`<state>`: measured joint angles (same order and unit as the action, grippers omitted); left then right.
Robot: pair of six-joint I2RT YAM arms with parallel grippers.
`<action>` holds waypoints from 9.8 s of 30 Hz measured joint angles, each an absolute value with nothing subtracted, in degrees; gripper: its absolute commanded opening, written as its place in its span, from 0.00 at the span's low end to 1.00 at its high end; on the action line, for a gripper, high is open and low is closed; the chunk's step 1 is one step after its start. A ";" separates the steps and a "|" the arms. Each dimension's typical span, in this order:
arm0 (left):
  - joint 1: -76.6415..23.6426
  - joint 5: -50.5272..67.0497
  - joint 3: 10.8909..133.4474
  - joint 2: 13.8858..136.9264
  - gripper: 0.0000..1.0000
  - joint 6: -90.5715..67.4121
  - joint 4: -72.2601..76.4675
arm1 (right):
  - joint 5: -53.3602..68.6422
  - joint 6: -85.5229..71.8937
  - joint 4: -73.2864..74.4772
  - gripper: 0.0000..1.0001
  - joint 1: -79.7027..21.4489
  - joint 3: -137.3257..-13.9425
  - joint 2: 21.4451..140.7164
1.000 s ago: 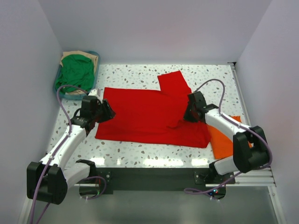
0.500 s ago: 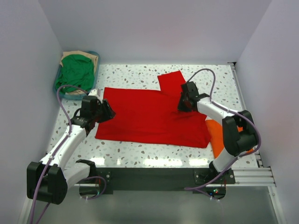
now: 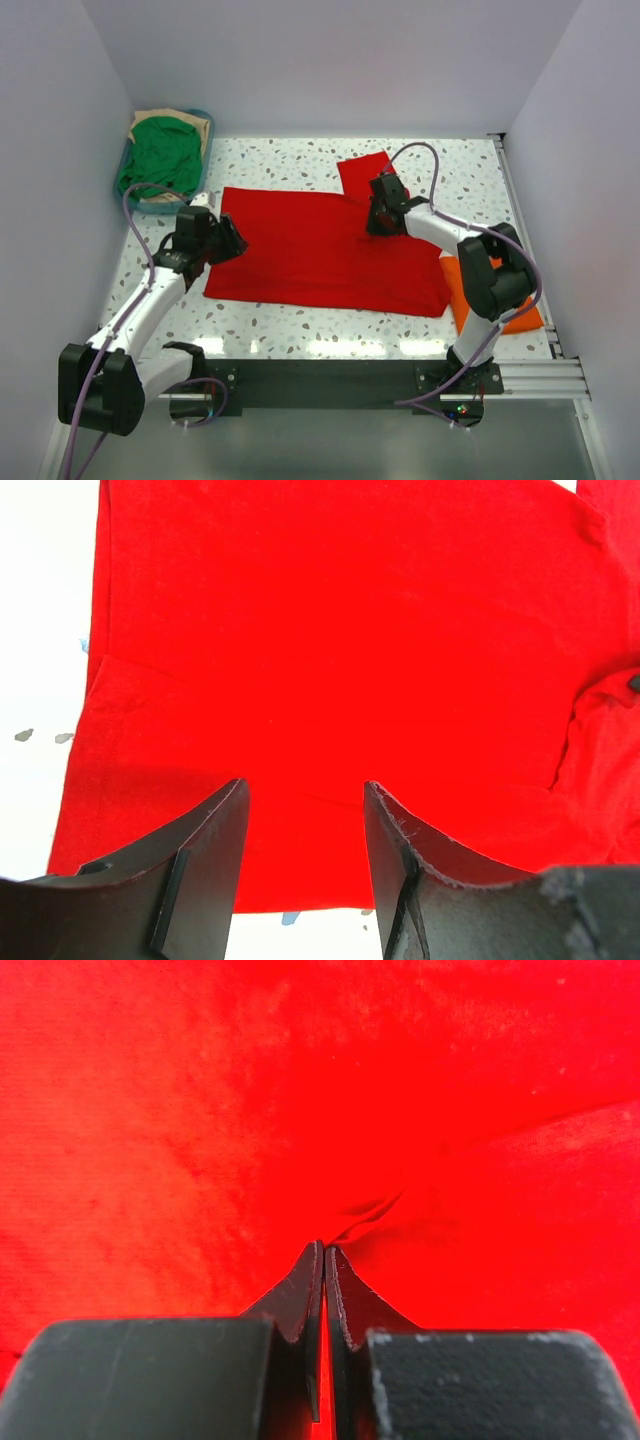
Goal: Fold and stack the t-shirts
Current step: Fold the tshirt
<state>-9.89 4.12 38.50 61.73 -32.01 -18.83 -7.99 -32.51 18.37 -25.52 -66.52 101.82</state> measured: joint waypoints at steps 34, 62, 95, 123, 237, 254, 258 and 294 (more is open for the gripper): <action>-9.89 -9.69 20.71 57.54 0.52 -52.99 -15.05 | -0.47 -20.16 16.60 0.53 -40.84 -62.28 100.22; -9.89 -10.31 20.38 57.45 0.52 -53.63 -14.79 | -0.75 -15.57 16.84 0.01 -44.03 -64.45 105.06; -9.89 -10.26 20.36 57.91 0.53 -54.02 -14.06 | -1.39 -14.44 16.27 0.45 -44.69 -64.38 103.66; -9.89 -10.26 20.36 58.28 0.53 -54.02 -13.37 | -3.42 -14.94 16.29 0.03 -46.09 -64.27 104.12; -6.70 -19.03 82.85 107.11 0.49 -36.53 -17.43 | -3.33 -28.53 14.39 0.54 -15.75 -79.24 100.57; -6.70 -22.11 94.00 125.10 0.49 -30.35 -19.09 | -5.74 -17.04 12.64 0.55 -11.86 -108.36 132.31; -6.70 -22.90 95.46 126.56 0.49 -30.35 -19.42 | -6.48 -15.33 12.84 0.56 -11.81 -112.60 135.79; -6.74 -22.61 96.86 129.73 0.00 -30.70 -17.58 | -6.98 -11.97 20.49 0.60 -11.18 -127.72 147.52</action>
<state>-6.74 -22.61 96.86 129.73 -30.70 -17.58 -6.98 -11.97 20.49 -11.18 -127.72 147.52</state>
